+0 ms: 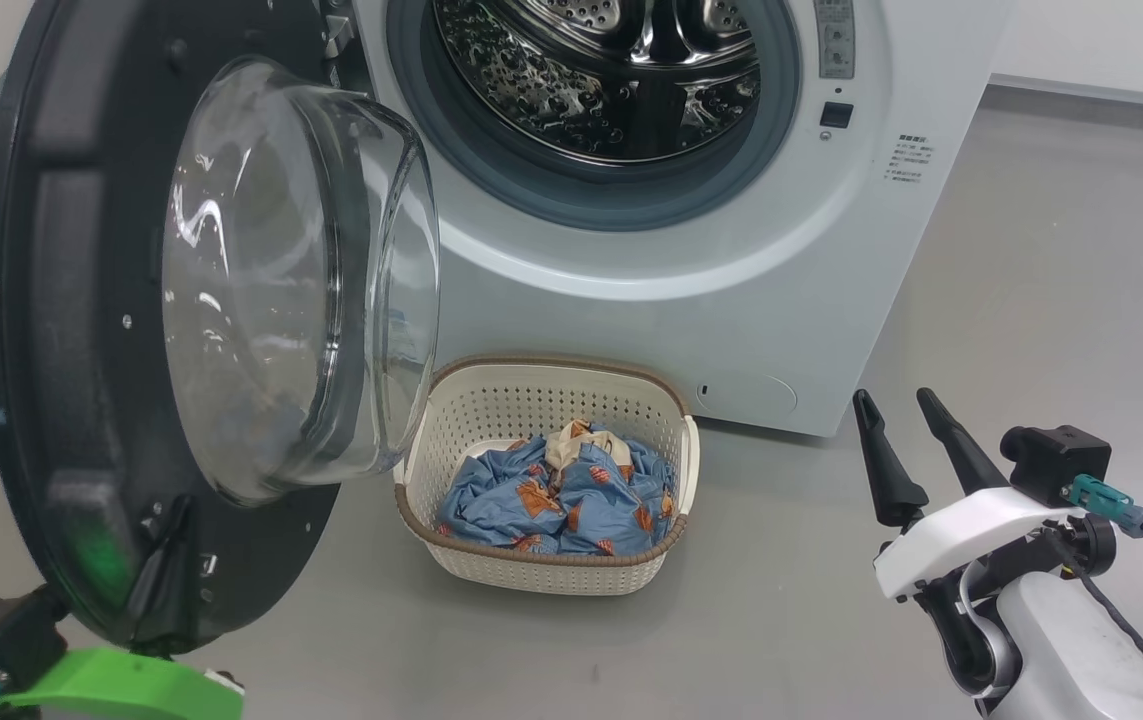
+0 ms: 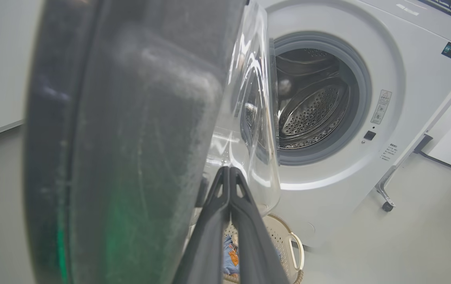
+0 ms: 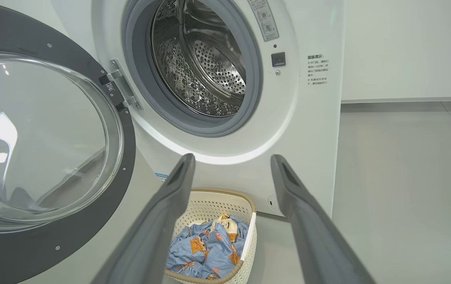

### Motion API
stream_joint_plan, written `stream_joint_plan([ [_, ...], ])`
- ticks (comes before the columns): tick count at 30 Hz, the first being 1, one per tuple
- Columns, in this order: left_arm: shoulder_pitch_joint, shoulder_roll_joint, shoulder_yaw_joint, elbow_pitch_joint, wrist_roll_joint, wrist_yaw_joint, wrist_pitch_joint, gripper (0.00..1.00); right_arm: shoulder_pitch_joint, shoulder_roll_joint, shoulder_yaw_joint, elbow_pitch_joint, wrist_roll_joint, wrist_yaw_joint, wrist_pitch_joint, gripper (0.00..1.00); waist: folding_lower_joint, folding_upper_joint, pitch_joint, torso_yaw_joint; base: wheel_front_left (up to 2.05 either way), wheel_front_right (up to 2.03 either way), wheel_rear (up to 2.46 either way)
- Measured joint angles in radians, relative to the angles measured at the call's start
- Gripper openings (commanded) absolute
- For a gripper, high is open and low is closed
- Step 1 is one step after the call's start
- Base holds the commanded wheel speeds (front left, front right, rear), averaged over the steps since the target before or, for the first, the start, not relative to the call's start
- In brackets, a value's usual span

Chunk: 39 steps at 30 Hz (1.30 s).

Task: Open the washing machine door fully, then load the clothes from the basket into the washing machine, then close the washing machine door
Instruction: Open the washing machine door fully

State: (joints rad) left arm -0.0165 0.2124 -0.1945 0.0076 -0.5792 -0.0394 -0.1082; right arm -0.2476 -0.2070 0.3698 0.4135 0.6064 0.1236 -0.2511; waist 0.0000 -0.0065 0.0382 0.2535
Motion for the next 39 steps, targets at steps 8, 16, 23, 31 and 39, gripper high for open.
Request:
stream_joint_plan([
  [8,-0.005,0.081,0.061,0.039,-0.031,0.007,0.059,0.0,-0.001,0.005,0.011,-0.002,0.0,0.0,0.0,1.0,0.0,0.0,0.007,0.021,0.0,0.0,0.0],
  [16,-0.059,0.158,0.108,0.105,-0.035,-0.002,0.107,0.0,-0.005,0.008,0.015,-0.007,0.0,0.0,0.0,1.0,0.0,0.0,0.036,0.037,0.0,0.0,0.0],
  [23,-0.116,0.211,0.132,0.164,-0.061,-0.023,0.146,0.0,-0.034,0.012,0.021,-0.012,0.0,0.0,0.0,1.0,0.0,0.0,0.074,0.044,0.0,0.0,0.0],
  [31,-0.222,0.27,0.168,0.229,-0.082,-0.049,0.16,0.0,-0.075,0.017,0.03,-0.015,-0.009,0.0,0.0,1.0,0.0,0.0,0.125,0.038,0.0,0.0,0.0],
  [39,-0.287,0.309,0.199,0.323,-0.109,-0.054,0.176,0.0,-0.099,0.016,0.031,-0.014,-0.01,0.0,0.0,1.0,0.0,0.0,0.161,0.021,0.0,0.0,0.0],
])
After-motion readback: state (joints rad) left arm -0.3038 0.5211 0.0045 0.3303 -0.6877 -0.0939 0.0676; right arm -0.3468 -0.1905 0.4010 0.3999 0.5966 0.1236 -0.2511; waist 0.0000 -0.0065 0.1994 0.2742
